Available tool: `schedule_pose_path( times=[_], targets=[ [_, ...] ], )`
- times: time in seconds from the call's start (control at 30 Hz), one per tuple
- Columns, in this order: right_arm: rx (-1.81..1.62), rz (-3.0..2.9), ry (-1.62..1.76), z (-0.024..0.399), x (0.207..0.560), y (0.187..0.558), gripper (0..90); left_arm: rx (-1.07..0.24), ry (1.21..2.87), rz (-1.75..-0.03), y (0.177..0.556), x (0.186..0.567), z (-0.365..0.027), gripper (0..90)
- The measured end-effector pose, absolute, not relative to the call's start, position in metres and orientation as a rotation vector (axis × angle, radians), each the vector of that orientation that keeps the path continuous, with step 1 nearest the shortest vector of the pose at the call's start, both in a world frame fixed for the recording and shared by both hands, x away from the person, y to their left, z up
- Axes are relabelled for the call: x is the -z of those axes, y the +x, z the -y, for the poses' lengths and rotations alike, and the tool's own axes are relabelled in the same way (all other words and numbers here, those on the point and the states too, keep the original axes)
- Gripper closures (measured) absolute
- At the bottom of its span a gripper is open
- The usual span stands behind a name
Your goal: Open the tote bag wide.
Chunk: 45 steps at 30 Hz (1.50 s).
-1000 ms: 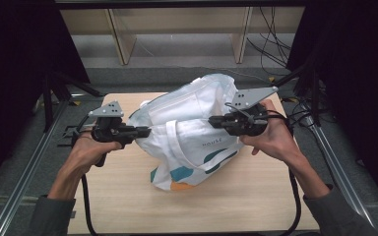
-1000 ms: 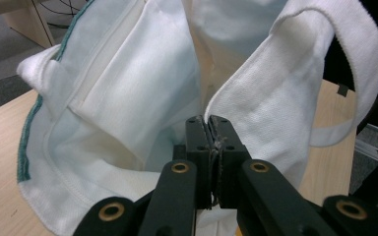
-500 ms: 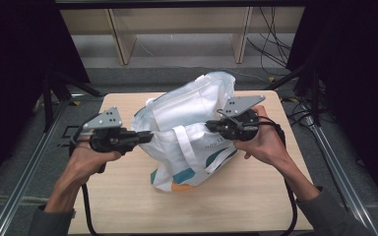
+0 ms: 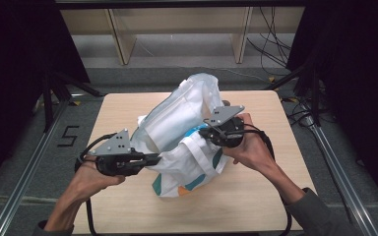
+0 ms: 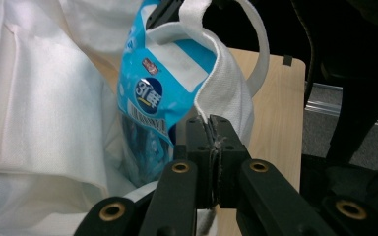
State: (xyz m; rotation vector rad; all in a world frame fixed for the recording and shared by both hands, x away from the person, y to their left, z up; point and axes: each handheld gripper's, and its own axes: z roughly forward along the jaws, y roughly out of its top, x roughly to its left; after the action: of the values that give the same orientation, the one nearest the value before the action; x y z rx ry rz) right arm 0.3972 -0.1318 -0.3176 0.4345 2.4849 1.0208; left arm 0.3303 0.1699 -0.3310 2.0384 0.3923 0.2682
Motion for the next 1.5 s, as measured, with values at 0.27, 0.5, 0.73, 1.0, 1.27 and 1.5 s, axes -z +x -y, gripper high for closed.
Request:
schedule_pose_path(
  times=[0.27, 0.5, 0.73, 1.0, 1.27, 1.5],
  targets=[
    [-1.123, -2.467, 0.452, 0.141, 0.317, 0.397, 87.3, -0.273, 2.043, -0.468, 0.336, 0.346, -0.172, 86.9],
    [-1.288, -2.436, 0.461, 0.151, 0.298, 0.398, 76.2, -0.305, 2.014, -0.516, 0.340, 0.341, -0.175, 86.9],
    [-1.489, -2.438, 0.403, 0.146, 0.271, 0.371, 71.1, -0.298, 2.016, -0.527, 0.340, 0.341, -0.173, 86.6],
    [-1.528, -2.550, 0.331, 0.118, 0.270, 0.355, 56.0, -0.284, 2.033, -0.537, 0.340, 0.344, -0.166, 85.8],
    [-1.266, -2.652, 0.321, 0.097, 0.282, 0.356, 65.1, -0.230, 2.016, -0.548, 0.343, 0.342, -0.167, 79.5],
    [-1.206, -2.613, 0.258, 0.102, 0.289, 0.355, 75.7, -0.293, 1.813, -0.728, 0.367, 0.302, -0.189, 49.7]
  ],
)
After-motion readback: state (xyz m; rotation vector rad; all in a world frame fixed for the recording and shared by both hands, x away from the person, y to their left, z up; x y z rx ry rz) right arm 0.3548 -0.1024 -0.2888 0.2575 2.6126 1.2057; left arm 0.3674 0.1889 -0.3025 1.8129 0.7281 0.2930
